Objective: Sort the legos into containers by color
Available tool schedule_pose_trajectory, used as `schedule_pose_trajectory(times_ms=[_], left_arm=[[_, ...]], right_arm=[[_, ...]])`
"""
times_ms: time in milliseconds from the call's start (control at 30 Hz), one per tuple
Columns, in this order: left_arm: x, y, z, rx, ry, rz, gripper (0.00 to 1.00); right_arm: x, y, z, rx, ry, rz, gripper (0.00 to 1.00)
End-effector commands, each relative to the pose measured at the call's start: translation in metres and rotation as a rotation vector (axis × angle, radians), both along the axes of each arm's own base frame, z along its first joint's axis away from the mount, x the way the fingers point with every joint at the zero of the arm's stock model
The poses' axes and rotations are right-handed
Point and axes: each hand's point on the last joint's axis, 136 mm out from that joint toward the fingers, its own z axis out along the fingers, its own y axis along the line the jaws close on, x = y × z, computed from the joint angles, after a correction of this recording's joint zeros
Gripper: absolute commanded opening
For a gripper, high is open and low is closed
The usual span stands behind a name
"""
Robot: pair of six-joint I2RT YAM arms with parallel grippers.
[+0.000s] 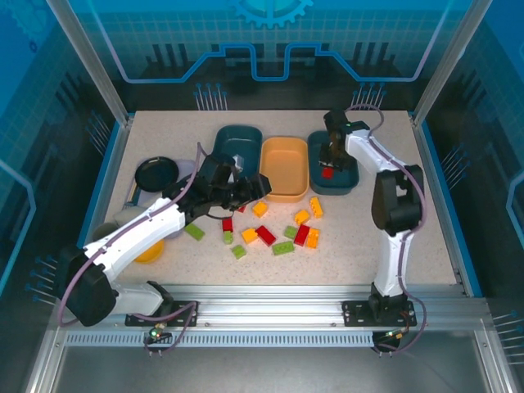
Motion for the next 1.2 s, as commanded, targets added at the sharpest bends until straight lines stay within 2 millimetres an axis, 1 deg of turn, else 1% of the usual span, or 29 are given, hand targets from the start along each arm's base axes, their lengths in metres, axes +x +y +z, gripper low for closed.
schedule_pose_trajectory(times_ms=[0,67,133,200,233,300,400,433,500,533,567,600,667,700,767,833,900,967,1067,1167], left_arm=[[0.02,-0.021,0.042,-0.098,-0.083,-0.037,0.79],[0.027,-0.03,0.051,-0.105,-0.089,-0.053,0.79],[0.033,-0.035,0.058,-0.114,-0.101,-0.064,0.79],[0.035,-0.037,0.062,-0.109,-0.107,-0.072,0.79],[0.037,-0.037,0.063,-0.099,-0.107,-0.076,0.79],[0.037,-0.037,0.065,-0.082,-0.111,-0.082,0.79],[0.035,-0.025,0.063,-0.033,-0.107,-0.058,0.79],[0.035,-0.015,0.058,0.001,-0.089,-0.025,0.79],[0.031,0.014,0.041,0.079,-0.01,0.073,0.79],[0.027,0.036,0.028,0.131,0.047,0.14,0.78],[0.019,0.059,0.013,0.193,0.112,0.208,0.78],[0.011,0.078,0.0,0.243,0.164,0.261,0.78],[-0.01,0.118,-0.03,0.326,0.288,0.372,0.77],[-0.019,0.131,-0.042,0.34,0.34,0.415,0.77],[-0.04,0.155,-0.072,0.363,0.459,0.493,0.77],[-0.052,0.167,-0.095,0.38,0.528,0.539,0.77],[-0.059,0.176,-0.113,0.396,0.572,0.576,0.77],[-0.061,0.18,-0.129,0.398,0.6,0.611,0.78],[-0.06,0.184,-0.146,0.387,0.637,0.654,0.8],[-0.056,0.188,-0.16,0.397,0.658,0.673,0.79]], right_arm=[[-0.004,-0.008,-0.015,-0.013,0.107,0.015,0.28],[-0.001,-0.006,-0.024,-0.002,0.13,0.024,0.38],[0.002,-0.006,-0.026,-0.003,0.139,0.036,0.49],[0.003,-0.006,-0.022,-0.004,0.131,0.05,0.59],[0.003,-0.006,-0.016,-0.003,0.117,0.056,0.62],[0.003,-0.006,-0.001,-0.001,0.081,0.063,0.67],[-0.002,-0.006,0.032,0.002,0.0,0.072,0.67],[-0.007,-0.004,0.047,0.003,-0.039,0.08,0.67],[-0.018,0.006,0.078,0.02,-0.151,0.122,0.67],[-0.025,0.019,0.096,0.039,-0.229,0.17,0.68],[-0.037,0.036,0.111,0.057,-0.3,0.235,0.69],[-0.05,0.051,0.122,0.073,-0.354,0.292,0.7],[-0.087,0.098,0.137,0.126,-0.455,0.475,0.74],[-0.105,0.116,0.138,0.149,-0.482,0.548,0.76],[-0.144,0.151,0.139,0.225,-0.544,0.675,0.78],[-0.177,0.175,0.136,0.295,-0.606,0.76,0.82],[-0.209,0.193,0.13,0.33,-0.673,0.846,0.85],[-0.233,0.204,0.123,0.344,-0.698,0.905,0.87],[-0.248,0.211,0.113,0.359,-0.64,0.94,0.87],[-0.254,0.215,0.106,0.367,-0.604,0.959,0.86]])
